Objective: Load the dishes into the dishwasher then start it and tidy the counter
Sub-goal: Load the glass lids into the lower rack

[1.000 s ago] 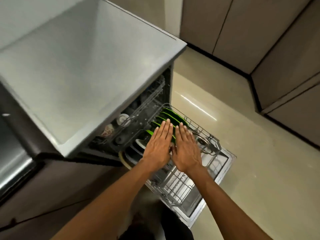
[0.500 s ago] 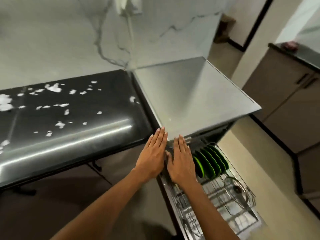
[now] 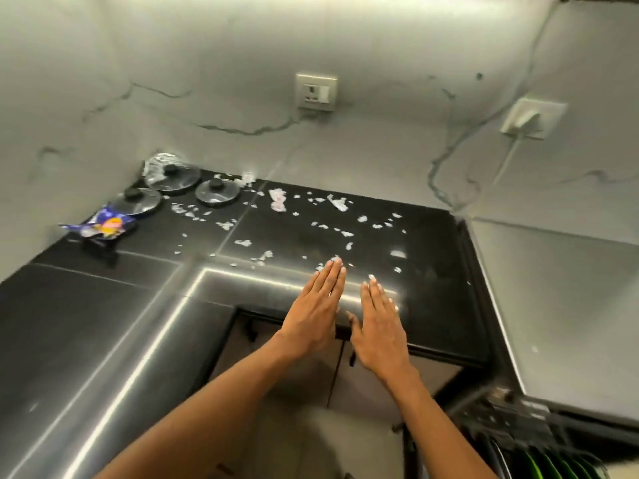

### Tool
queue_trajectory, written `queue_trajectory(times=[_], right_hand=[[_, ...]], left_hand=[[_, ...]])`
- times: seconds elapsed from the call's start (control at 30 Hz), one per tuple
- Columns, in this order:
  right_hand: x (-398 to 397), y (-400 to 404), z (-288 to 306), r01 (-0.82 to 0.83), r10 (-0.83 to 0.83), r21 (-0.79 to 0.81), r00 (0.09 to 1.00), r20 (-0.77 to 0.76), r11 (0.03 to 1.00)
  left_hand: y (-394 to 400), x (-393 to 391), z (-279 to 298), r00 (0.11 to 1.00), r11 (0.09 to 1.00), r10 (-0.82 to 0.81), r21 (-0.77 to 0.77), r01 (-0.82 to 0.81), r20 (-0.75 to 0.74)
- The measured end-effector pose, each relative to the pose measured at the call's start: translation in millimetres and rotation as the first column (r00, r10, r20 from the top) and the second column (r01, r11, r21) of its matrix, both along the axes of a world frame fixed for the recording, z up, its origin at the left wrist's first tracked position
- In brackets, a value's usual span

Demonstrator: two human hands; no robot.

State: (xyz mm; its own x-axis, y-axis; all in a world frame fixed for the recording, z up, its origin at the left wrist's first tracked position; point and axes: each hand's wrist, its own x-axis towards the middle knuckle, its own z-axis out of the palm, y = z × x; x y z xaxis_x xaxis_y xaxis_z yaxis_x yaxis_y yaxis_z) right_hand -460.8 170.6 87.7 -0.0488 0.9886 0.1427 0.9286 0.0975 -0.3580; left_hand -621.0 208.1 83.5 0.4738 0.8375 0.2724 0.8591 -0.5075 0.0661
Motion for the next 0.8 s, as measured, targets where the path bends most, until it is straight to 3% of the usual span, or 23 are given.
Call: queue_trajectory(times=[0.37,0.63,0.8], right_hand=[[-120,131,-5,-0.363,0.364,-0.028,0.930,0.049,0.931],[-188,237,-9,-0.567,0.575,-0.104,0.815,0.073,0.817],[-234,284,-12,-0.676,0.687,-0.124,0.719,0.106,0.726]], left_hand=[[78,-101,-16,0.934,0.920,0.357,-0.181,-0.347,0.026],[135,-169,-16,0.785,0.770,0.616,-0.260,-0.583,0.064],[157,-201,-18,0.643,0.660,0.747,-0.305,-0.686,0.169]])
